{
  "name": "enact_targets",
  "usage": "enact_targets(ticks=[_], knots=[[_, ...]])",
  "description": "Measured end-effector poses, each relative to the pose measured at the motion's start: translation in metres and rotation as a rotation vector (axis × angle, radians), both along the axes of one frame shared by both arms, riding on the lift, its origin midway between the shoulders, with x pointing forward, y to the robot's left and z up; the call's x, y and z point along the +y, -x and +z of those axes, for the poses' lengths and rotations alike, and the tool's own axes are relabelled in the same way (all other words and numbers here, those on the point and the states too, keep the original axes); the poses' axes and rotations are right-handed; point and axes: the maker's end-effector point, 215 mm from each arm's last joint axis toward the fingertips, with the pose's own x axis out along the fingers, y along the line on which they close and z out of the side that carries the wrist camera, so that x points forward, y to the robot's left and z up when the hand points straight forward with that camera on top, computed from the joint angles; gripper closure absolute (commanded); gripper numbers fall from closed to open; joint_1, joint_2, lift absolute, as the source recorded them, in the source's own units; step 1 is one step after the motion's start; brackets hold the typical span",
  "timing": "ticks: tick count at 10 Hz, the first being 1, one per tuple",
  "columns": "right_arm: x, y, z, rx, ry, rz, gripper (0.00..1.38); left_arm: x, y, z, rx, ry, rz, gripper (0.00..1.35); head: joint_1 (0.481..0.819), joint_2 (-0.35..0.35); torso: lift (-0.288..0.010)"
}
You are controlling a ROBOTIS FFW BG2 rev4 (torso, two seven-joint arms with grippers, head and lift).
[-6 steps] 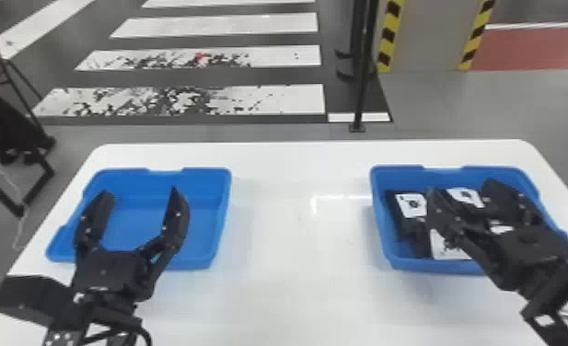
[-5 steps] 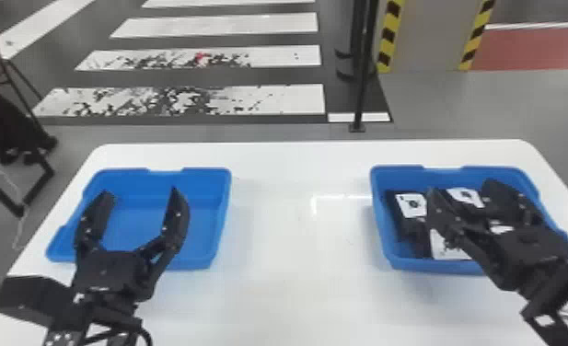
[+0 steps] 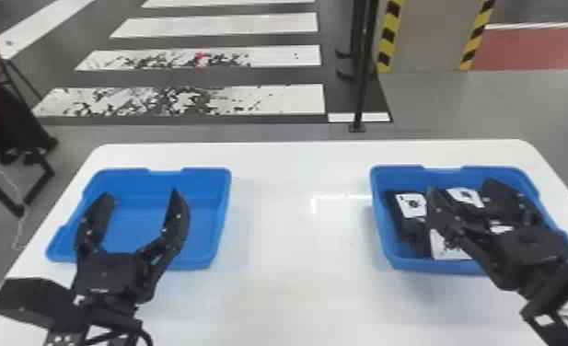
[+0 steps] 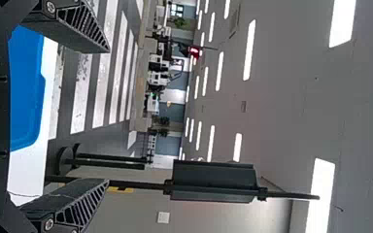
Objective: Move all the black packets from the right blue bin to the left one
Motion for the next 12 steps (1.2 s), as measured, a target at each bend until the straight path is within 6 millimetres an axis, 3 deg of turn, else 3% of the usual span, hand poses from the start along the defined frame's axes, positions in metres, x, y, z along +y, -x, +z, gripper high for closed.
enact_targets(ticks=[2, 3, 5, 7, 10, 12], knots=[[-0.002, -0.003, -0.007, 0.029, 0.004, -0.002, 0.25, 0.0, 0.0, 0.0, -0.001, 0.0, 0.0, 0.1, 0.695, 0.079, -0.168], [-0.007, -0.007, -0.027, 0.104, 0.02, -0.009, 0.25, -0.001, 0.0, 0.001, -0.005, 0.001, -0.001, 0.1, 0.695, 0.07, -0.168], [-0.022, -0.017, -0.057, 0.249, 0.061, -0.016, 0.25, -0.003, -0.001, 0.002, -0.009, 0.001, -0.006, 0.1, 0.695, 0.05, -0.168], [-0.046, -0.025, -0.067, 0.332, 0.103, -0.042, 0.25, -0.004, -0.001, 0.002, -0.011, 0.002, -0.008, 0.1, 0.695, 0.017, -0.168], [-0.082, -0.019, -0.094, 0.481, 0.136, -0.111, 0.25, -0.005, -0.001, 0.001, -0.011, 0.003, -0.011, 0.1, 0.695, -0.028, -0.168], [-0.089, -0.019, -0.107, 0.531, 0.136, -0.114, 0.25, -0.007, -0.002, 0.0, -0.011, 0.003, -0.013, 0.1, 0.695, -0.038, -0.168]])
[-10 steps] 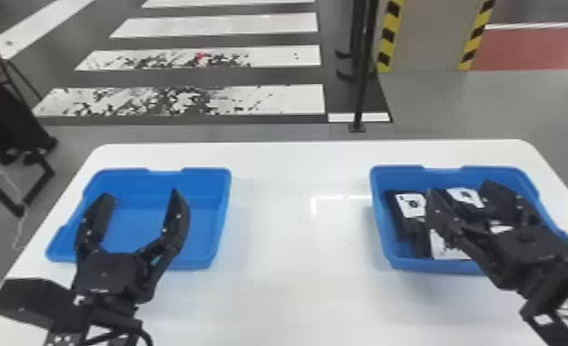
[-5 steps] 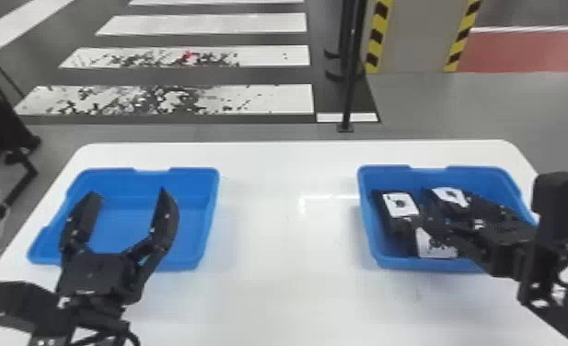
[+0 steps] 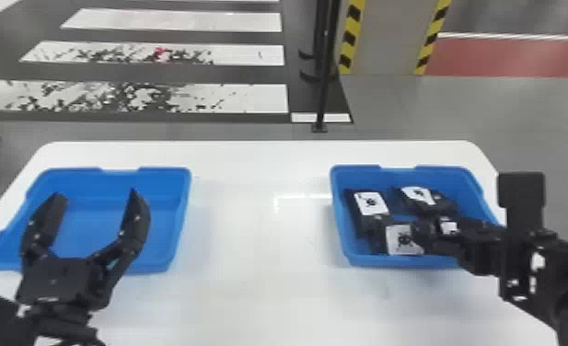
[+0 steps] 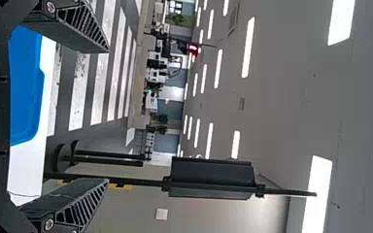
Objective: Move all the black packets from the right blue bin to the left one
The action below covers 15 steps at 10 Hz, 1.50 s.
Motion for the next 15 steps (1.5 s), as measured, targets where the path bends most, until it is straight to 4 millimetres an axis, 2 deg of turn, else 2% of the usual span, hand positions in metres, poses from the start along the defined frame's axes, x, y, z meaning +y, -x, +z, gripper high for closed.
enact_targets(ticks=[1, 4, 5, 6, 7, 8, 10, 12, 13, 15], knots=[[0.002, 0.0, -0.003, 0.009, 0.001, 0.004, 0.26, -0.001, 0.0, 0.0, -0.001, 0.0, -0.001, 0.1, 0.695, -0.039, -0.168], [0.011, 0.005, -0.02, 0.057, -0.013, 0.016, 0.43, 0.0, 0.0, 0.0, -0.008, 0.0, 0.0, 0.1, 0.695, -0.026, -0.168], [0.011, 0.005, -0.022, 0.067, -0.016, 0.016, 0.59, 0.001, 0.001, 0.0, -0.009, 0.002, 0.001, 0.1, 0.695, -0.025, -0.168], [0.013, 0.004, -0.027, 0.08, -0.029, 0.022, 0.83, 0.001, 0.001, 0.0, -0.009, 0.003, 0.0, 0.1, 0.695, -0.023, -0.168], [0.015, 0.001, -0.035, 0.1, -0.054, 0.032, 0.9, 0.0, 0.001, -0.002, -0.006, 0.004, -0.002, 0.1, 0.695, -0.021, -0.168], [0.017, 0.0, -0.042, 0.115, -0.076, 0.035, 1.2, -0.001, 0.001, -0.003, -0.005, 0.005, -0.004, 0.1, 0.695, -0.021, -0.168], [0.029, 0.002, -0.054, 0.129, -0.176, 0.037, 1.19, -0.001, 0.001, -0.004, -0.007, 0.012, -0.004, 0.11, 0.695, -0.006, -0.168], [0.03, -0.002, -0.052, 0.092, -0.228, 0.028, 1.21, 0.001, 0.003, -0.003, -0.013, 0.022, 0.0, 0.11, 0.695, -0.001, -0.168], [0.031, -0.002, -0.043, 0.055, -0.242, 0.021, 1.27, 0.002, 0.003, -0.002, -0.018, 0.024, 0.001, 0.11, 0.695, 0.001, -0.168], [0.034, 0.004, -0.01, -0.034, -0.286, 0.007, 1.27, 0.002, 0.006, 0.002, -0.036, 0.038, 0.004, 0.11, 0.695, 0.005, -0.168]])
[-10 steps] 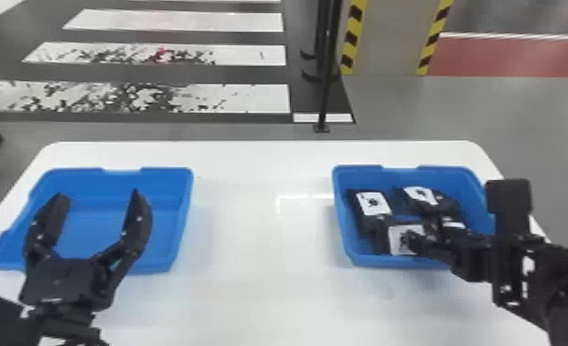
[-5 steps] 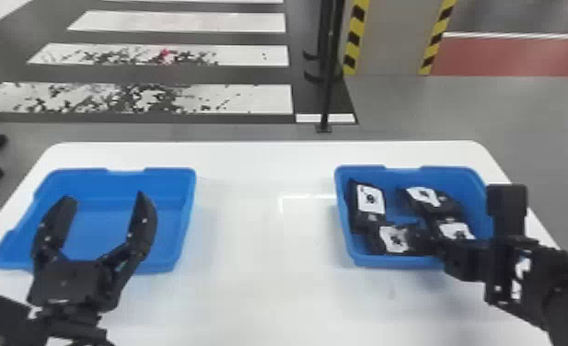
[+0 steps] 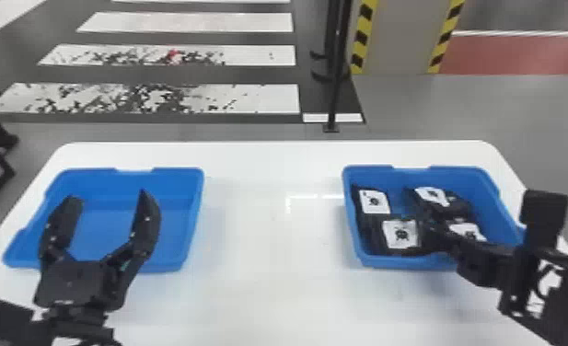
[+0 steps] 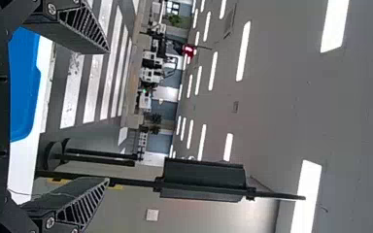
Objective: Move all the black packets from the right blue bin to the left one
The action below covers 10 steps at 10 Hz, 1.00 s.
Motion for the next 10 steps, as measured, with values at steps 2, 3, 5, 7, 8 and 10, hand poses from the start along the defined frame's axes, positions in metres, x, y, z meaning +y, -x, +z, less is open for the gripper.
enact_targets(ticks=[2, 3, 5, 7, 8, 10], knots=[[-0.004, 0.004, 0.024, -0.049, -0.047, -0.012, 1.27, -0.004, 0.003, 0.011, -0.04, 0.046, -0.006, 0.11, 0.695, -0.004, -0.168], [-0.002, 0.004, 0.03, -0.062, -0.083, -0.008, 1.27, -0.009, 0.004, 0.015, -0.054, 0.088, -0.019, 0.11, 0.695, -0.007, -0.168], [0.025, 0.0, 0.044, -0.087, -0.247, 0.045, 1.27, -0.025, 0.005, 0.019, -0.071, 0.22, -0.061, 0.11, 0.695, 0.003, -0.168], [0.076, -0.002, 0.063, -0.096, -0.41, 0.15, 1.27, -0.062, 0.002, 0.02, -0.039, 0.396, -0.171, 0.11, 0.695, 0.023, -0.168], [0.098, -0.004, 0.071, -0.102, -0.445, 0.197, 1.27, -0.086, 0.001, 0.019, -0.014, 0.466, -0.235, 0.11, 0.695, 0.022, -0.168], [0.146, -0.007, 0.089, -0.112, -0.522, 0.298, 1.27, -0.125, -0.001, 0.011, 0.045, 0.496, -0.326, 0.11, 0.695, 0.03, -0.168]])
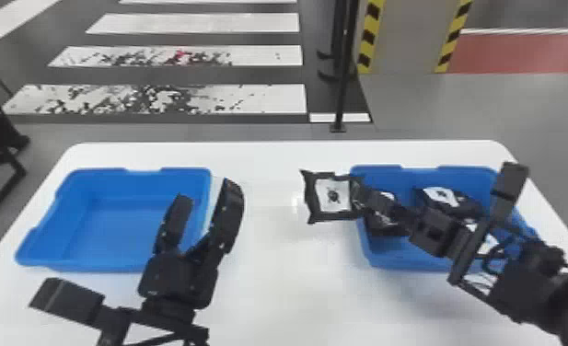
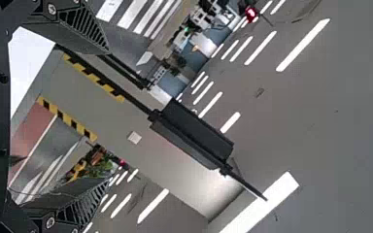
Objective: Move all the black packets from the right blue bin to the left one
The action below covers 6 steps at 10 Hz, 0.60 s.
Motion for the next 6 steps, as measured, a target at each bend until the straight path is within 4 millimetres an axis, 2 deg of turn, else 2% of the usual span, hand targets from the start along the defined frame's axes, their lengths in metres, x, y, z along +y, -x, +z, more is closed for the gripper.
enact_targets(ticks=[1, 3, 6], knots=[[0.023, 0.002, 0.008, -0.006, -0.033, 0.048, 1.27, -0.01, 0.0, -0.004, 0.006, -0.037, -0.023, 0.11, 0.695, 0.047, -0.168], [0.063, 0.011, 0.02, -0.011, -0.086, 0.131, 1.27, -0.017, 0.0, -0.008, 0.008, -0.097, -0.036, 0.11, 0.695, 0.082, -0.168], [0.103, 0.021, 0.028, -0.003, -0.14, 0.217, 1.27, -0.025, 0.0, -0.015, 0.026, -0.107, -0.058, 0.11, 0.695, 0.125, -0.168]])
